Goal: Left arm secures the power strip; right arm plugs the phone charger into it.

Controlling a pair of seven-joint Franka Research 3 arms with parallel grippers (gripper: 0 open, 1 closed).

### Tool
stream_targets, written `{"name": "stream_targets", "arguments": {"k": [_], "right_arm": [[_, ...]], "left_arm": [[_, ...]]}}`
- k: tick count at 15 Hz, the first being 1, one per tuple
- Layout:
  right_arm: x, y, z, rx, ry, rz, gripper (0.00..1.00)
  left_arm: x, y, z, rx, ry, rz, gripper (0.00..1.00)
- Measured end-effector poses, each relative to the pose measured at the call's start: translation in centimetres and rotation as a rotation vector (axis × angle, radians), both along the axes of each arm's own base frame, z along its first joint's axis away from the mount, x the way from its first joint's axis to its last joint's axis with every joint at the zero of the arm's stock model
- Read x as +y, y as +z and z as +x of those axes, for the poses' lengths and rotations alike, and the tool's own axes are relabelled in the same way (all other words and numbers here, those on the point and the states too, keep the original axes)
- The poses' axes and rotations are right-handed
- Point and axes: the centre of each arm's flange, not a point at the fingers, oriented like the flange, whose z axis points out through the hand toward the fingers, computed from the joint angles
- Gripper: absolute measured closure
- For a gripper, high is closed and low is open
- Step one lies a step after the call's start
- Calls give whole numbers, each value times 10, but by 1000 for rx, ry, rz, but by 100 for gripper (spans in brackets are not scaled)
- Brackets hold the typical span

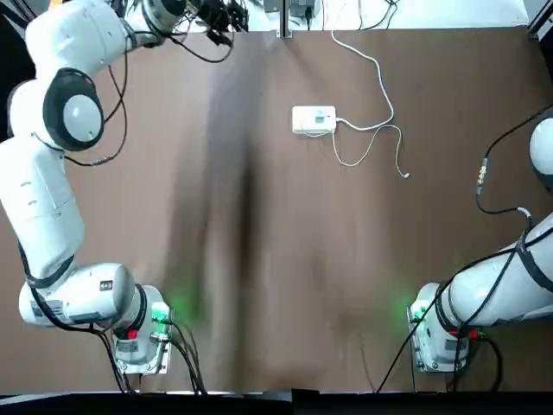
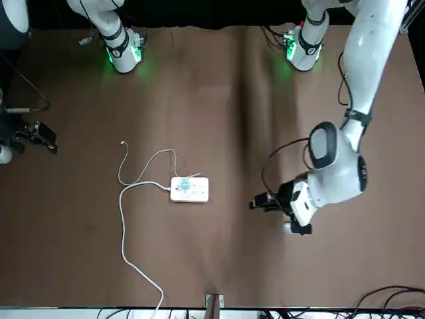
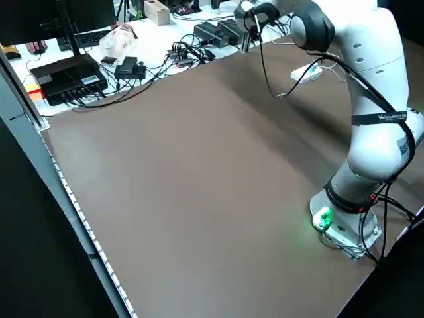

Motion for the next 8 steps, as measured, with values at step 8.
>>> {"name": "stream_targets", "arguments": {"k": [8], "right_arm": [[2, -3, -2, 18, 4, 0, 0]], "left_arm": [[43, 57, -5, -103, 31, 364, 1]]}}
